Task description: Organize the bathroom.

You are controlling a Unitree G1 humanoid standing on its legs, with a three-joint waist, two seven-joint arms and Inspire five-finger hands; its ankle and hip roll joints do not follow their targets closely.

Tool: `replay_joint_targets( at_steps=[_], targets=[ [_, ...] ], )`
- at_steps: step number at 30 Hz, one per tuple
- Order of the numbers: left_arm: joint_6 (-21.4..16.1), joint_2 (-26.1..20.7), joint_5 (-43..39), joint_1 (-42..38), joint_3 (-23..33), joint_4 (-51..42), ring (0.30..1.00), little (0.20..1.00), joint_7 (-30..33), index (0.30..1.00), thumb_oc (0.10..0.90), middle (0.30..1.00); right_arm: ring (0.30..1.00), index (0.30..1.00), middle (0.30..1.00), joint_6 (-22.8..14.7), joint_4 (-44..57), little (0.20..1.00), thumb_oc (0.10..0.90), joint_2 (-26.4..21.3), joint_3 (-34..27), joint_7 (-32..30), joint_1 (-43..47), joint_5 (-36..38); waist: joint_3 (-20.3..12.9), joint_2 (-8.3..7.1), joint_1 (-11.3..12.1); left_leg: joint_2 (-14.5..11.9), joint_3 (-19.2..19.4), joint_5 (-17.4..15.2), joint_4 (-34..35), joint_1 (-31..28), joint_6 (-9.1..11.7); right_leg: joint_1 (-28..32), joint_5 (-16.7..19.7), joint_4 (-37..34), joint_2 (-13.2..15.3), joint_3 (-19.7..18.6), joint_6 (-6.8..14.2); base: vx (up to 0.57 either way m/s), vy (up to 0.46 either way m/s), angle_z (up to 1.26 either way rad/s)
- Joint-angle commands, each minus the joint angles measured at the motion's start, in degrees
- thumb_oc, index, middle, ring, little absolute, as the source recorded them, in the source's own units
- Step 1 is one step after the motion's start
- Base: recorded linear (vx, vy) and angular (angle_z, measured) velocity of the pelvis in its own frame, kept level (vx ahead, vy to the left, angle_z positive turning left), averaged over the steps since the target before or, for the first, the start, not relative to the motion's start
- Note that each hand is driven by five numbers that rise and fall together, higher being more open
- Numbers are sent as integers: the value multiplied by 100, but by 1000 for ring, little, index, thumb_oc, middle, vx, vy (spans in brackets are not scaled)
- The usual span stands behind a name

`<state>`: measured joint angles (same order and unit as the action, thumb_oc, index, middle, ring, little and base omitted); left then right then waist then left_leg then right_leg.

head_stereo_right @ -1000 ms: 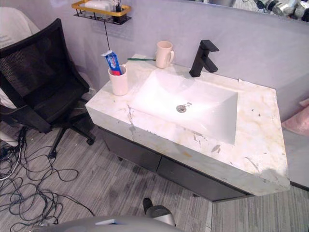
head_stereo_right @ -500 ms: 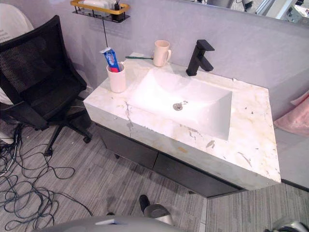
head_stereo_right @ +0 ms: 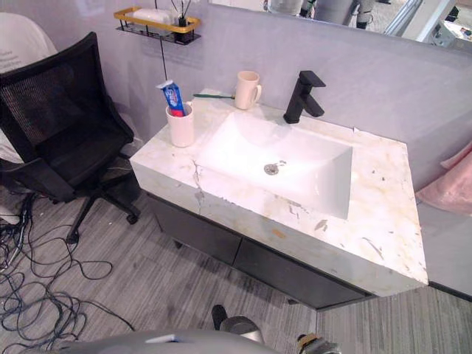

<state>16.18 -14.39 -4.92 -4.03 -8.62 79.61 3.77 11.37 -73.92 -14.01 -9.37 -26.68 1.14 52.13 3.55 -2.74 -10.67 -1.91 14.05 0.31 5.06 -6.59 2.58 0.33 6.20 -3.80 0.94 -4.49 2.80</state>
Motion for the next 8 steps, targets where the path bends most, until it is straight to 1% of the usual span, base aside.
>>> replay_joint_targets(
  at_steps=[1,2,3,4,5,6,7,8],
  targets=[
    [241,-74,-132,-315,-7,112,900,900,209,900,800,900,900,900,900,244,-329,900,800,-414,-18,698,374,-443,148,37,100,-181,44,-462,-585,-83,-337,-27,-407,365,45,85,262,0,0,0],
    [253,-67,-126,-320,-4,104,900,900,212,900,800,900,900,900,900,246,-342,900,800,-407,0,764,374,-522,147,39,102,-180,41,-462,-585,-85,-338,-25,-408,366,46,88,264,0,0,0],
    [304,-43,-143,-333,-64,61,900,900,235,900,800,900,900,900,900,399,-308,900,800,-330,267,837,443,-718,147,45,141,-187,35,-433,-551,-106,-332,-4,-404,349,49,126,258,0,0,0],
    [332,-20,-143,-341,-94,34,900,900,258,900,800,900,900,900,900,439,-334,900,800,-305,394,1046,443,-894,146,44,158,-182,22,-432,-555,-112,-331,11,-407,348,44,137,262,8,-26,4],
    [352,-17,-115,-348,-91,9,900,900,256,900,800,900,900,900,900,621,-345,900,800,-291,530,1393,447,-1221,146,41,176,-181,15,-424,-544,-120,-330,27,-409,336,49,157,264,11,-29,7],
    [399,0,-102,-372,-152,-28,900,900,267,900,800,900,900,900,900,779,-351,900,800,-231,818,1640,489,-1572,143,44,216,-185,8,-396,-515,-129,-327,47,-404,309,50,193,254,9,-23,7],
    [403,18,-98,-373,-181,-43,900,900,277,900,800,900,900,900,900,887,-377,900,800,-205,950,1917,502,-1850,145,47,236,-184,-5,-391,-513,-129,-326,55,-405,303,51,212,253,7,-20,5],
    [404,24,-71,-377,-194,-56,900,900,276,900,800,900,900,900,900,948,-385,900,800,-171,1087,2057,522,-2025,146,48,266,-186,-10,-376,-496,-132,-321,66,-410,294,54,236,252,0,0,0]
  ],
)
